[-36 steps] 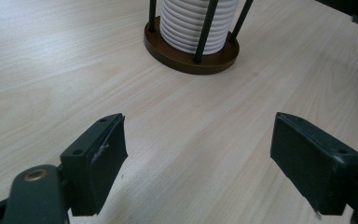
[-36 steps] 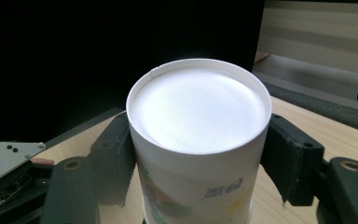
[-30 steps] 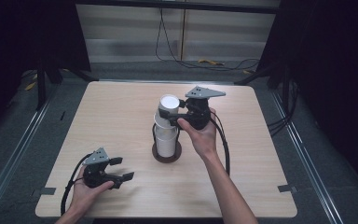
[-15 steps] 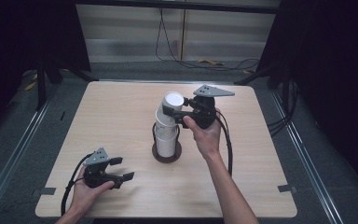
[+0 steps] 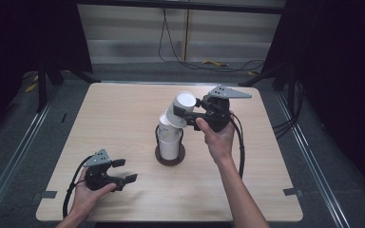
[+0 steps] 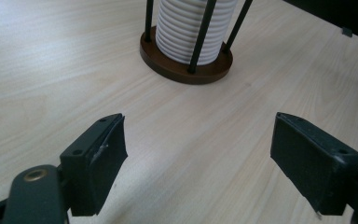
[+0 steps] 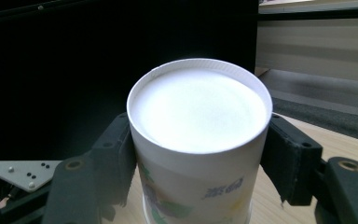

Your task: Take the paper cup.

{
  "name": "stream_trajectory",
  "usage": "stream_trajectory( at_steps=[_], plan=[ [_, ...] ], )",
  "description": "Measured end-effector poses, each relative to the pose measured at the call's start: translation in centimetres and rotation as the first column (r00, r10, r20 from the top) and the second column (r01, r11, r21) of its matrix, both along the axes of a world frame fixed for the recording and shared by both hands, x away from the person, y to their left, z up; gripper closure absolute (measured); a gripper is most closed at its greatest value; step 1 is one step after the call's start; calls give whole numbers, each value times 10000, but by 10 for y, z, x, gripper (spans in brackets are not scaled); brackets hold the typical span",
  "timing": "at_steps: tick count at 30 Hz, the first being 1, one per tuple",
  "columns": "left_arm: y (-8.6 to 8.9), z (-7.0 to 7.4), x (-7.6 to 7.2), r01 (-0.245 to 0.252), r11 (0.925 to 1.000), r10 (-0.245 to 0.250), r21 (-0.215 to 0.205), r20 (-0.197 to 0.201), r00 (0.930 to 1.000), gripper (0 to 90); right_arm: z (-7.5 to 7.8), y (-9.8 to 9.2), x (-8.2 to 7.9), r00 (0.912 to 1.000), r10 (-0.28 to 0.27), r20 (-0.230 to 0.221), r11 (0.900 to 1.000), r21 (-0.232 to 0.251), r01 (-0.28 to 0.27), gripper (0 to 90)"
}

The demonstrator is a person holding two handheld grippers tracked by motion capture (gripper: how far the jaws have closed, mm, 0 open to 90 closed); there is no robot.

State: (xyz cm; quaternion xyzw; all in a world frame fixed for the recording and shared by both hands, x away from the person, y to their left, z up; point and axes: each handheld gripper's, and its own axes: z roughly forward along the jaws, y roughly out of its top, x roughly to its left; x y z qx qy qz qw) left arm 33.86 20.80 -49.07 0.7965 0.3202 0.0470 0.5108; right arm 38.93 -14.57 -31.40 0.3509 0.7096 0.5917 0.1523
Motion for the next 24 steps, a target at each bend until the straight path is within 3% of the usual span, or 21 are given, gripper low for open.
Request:
stream_trajectory(
  at_steps=[8, 12, 24],
  plan=[
    [-6, 14, 3, 93, 9995, -87, -296, 211, 9997, 181, 1, -10, -16, 10000, -5, -62, 9996, -285, 3, 335],
    [-12, 19, 4, 417, 9986, -412, -310, 169, 9990, 173, -2, -15, -26, 9998, 38, -190, 9987, -511, -47, 335],
    [-30, 34, 9, 834, 9959, -811, -364, 606, 9949, 173, -30, -21, -40, 9971, 143, -746, 9976, -664, -192, 338]
  ],
)
